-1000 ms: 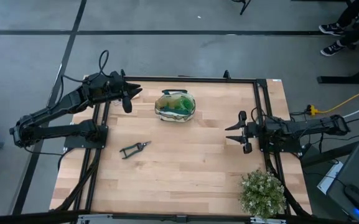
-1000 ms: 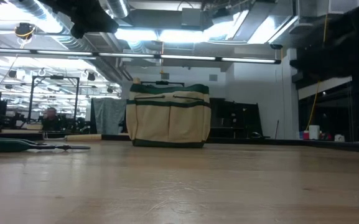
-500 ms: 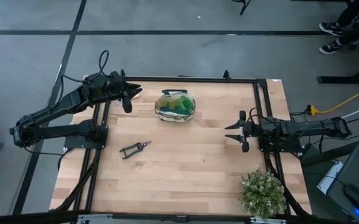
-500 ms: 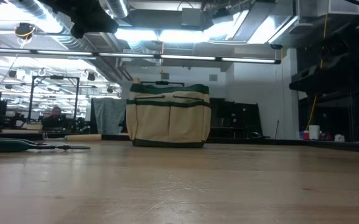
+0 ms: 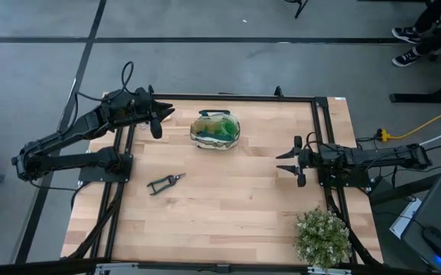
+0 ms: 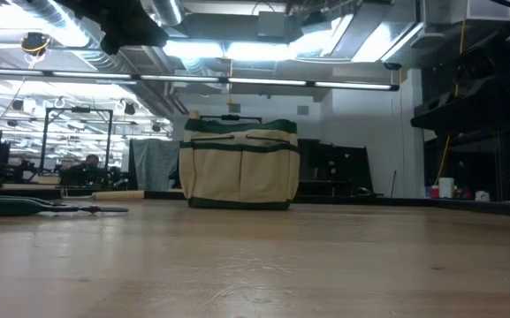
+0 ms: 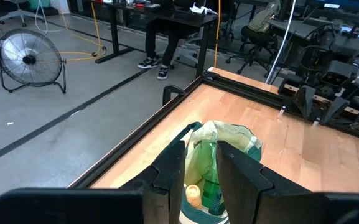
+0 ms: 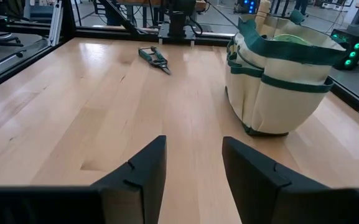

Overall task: Pick & Place Garden tools in Gardening bag
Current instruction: Put the brown hand rake into the gardening bag

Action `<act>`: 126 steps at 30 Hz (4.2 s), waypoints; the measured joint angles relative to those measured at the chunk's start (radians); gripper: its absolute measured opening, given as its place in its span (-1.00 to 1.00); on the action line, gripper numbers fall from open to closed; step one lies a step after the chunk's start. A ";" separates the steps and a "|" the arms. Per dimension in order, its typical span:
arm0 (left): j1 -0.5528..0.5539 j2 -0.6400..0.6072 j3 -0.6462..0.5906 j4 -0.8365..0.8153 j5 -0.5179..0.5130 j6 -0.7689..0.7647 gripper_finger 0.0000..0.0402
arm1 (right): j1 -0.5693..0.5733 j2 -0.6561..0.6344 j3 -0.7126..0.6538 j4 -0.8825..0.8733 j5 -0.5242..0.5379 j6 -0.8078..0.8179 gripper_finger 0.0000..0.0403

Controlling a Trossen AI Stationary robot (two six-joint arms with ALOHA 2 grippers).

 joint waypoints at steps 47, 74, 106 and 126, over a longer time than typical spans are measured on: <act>-0.001 0.125 0.000 0.031 0.005 -0.144 -0.57 | 0.000 0.000 0.000 0.000 0.001 0.000 -0.21; 0.184 0.376 0.116 -0.217 0.108 0.035 -0.05 | 0.000 0.000 0.001 0.000 0.000 0.000 -0.21; 0.479 0.870 0.323 -0.543 -0.098 0.339 -0.02 | 0.000 0.000 0.001 0.000 0.002 0.000 -0.21; 0.487 1.024 0.321 -0.656 -0.091 0.517 -0.02 | 0.000 0.000 0.001 0.000 0.000 0.000 -0.21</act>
